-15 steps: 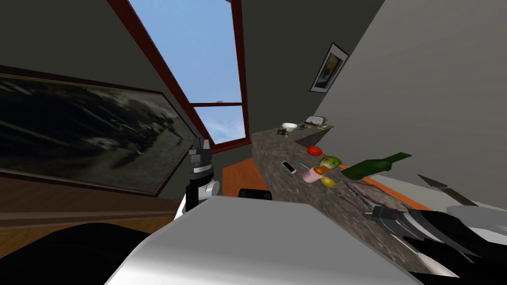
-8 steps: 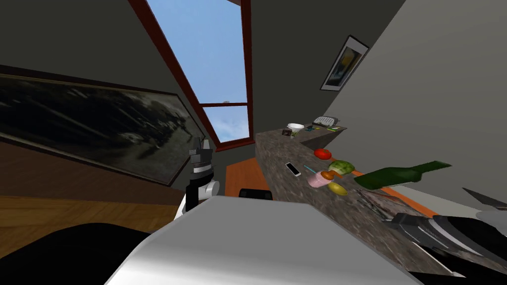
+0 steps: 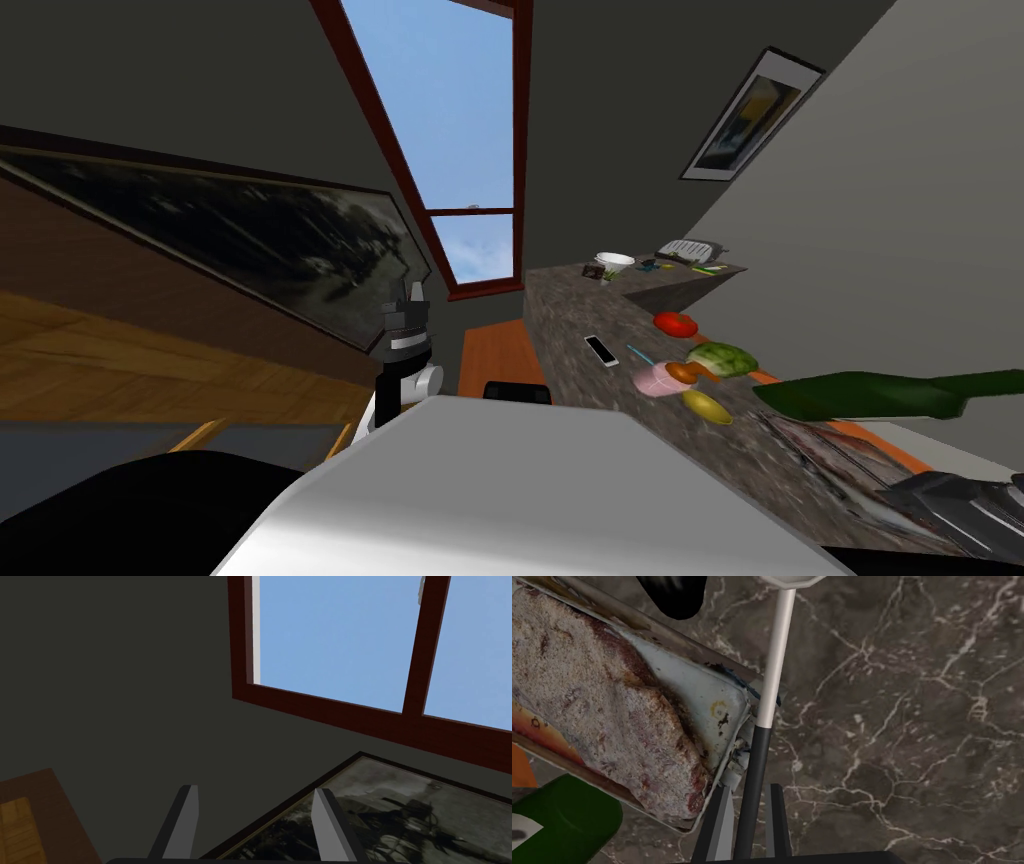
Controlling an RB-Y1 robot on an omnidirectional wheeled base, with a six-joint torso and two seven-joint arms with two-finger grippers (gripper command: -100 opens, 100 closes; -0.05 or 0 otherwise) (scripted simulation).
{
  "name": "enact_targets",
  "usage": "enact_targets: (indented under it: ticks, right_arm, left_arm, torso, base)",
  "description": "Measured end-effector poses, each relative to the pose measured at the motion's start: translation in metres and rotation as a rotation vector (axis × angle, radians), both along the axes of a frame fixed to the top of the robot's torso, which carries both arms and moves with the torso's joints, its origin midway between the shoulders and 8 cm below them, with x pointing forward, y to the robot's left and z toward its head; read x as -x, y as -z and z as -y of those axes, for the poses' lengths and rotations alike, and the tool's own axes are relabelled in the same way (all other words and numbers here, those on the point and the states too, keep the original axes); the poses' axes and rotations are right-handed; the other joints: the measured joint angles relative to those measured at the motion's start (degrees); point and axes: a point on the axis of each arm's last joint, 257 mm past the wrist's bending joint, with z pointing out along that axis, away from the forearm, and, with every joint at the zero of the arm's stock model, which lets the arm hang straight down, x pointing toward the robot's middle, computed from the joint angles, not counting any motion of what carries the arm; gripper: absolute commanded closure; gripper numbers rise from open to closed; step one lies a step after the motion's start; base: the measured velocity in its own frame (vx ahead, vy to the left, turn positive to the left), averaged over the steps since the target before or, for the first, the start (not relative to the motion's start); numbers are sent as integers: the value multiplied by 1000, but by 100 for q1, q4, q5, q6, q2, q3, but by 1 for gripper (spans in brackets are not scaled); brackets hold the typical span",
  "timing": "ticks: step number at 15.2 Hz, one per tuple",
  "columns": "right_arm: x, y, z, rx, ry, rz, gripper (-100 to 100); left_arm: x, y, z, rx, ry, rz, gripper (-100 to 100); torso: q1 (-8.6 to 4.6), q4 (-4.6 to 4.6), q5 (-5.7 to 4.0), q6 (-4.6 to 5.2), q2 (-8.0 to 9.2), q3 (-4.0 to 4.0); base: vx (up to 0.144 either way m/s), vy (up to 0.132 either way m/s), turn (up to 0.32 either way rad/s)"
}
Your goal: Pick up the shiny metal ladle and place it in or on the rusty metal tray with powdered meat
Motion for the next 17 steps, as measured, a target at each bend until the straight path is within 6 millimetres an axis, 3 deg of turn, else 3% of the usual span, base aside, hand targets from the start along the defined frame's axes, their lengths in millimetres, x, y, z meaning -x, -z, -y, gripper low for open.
enact_targets:
  ticks: [7, 8, 13, 17]
  right_arm:
    - [48, -34, 41, 124, 103, -77, 100]
    - [50, -36, 42, 129, 105, -79, -100]
    - [50, -36, 42, 130, 105, -78, -100]
    - [34, -54, 41, 129, 95, -76, -100]
  left_arm:
    - [0, 0, 0, 0, 0, 0, 0]
    - [0, 0, 0, 0, 0, 0, 0]
    - [0, 0, 0, 0, 0, 0, 0]
    - [0, 0, 0, 0, 0, 0, 0]
  torso:
    - [-84, -4, 22, 15, 12, 4]
    - [-78, -5, 18, 15, 11, 3]
    - [-44, -7, 26, 14, 6, 0]
    - [-32, -3, 31, 15, 22, 9]
  base:
    - [-21, -101, 168]
    - [-3, -29, 3]
    - [-3, -3, -5]
    - [-44, 12, -51]
